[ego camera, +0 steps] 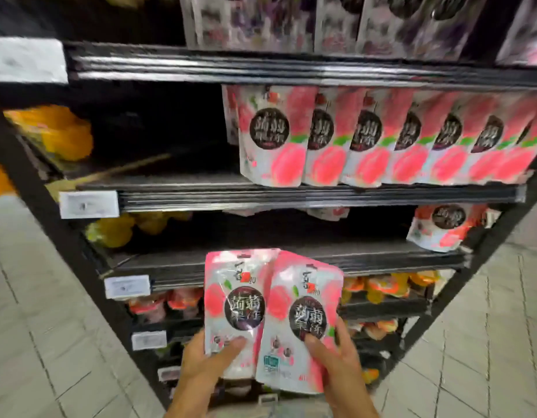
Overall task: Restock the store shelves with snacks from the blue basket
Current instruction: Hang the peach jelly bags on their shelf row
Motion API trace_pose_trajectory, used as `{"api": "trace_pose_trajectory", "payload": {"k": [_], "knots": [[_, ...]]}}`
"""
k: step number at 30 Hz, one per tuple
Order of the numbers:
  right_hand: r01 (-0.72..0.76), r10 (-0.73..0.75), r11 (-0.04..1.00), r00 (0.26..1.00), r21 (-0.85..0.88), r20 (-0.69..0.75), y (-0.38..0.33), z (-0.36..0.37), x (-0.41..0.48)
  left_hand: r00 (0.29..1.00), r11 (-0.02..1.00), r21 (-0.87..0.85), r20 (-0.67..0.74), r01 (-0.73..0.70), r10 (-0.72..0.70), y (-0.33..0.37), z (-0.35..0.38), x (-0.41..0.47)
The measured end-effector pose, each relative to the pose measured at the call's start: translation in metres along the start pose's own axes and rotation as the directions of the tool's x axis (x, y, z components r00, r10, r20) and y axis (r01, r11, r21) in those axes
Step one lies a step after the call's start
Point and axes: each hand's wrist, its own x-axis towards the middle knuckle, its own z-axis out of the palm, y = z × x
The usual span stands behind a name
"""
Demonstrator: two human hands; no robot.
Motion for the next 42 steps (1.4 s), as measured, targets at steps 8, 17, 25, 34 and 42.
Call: {"api": "trace_pose_trajectory", "payload": {"k": [8,17,25,34,42], "knots": [[0.233,-0.218,0.96,0.97,-0.154,0.109,-0.094,0.06,0.003,0.961,0.961,-0.021,-0.022,-0.275,0.274,0.112,-0.017,-0.002],[0.417,-0.37,0.896,0.891,-0.155,0.262,-0.152,0.092,0.019,0.911,0.906,-0.118,-0.127,-0.407,0.393,0.143,-0.024,0.013],[0.518,-0.475,0.833,0.85,-0.195,0.227,-0.17,0.115,0.03,0.873,0.864,-0.133,-0.137,-0.485,0.469,0.174,-0.037,0.029],[0.594,-0.536,0.778,0.797,-0.204,0.278,-0.172,0.16,0.038,0.879,0.873,-0.101,-0.07,-0.477,0.472,0.199,-0.063,0.039],[0.611,-0.565,0.771,0.786,-0.179,0.252,-0.167,0.203,0.051,0.894,0.889,-0.097,-0.035,-0.448,0.446,0.202,-0.089,0.047]]}}
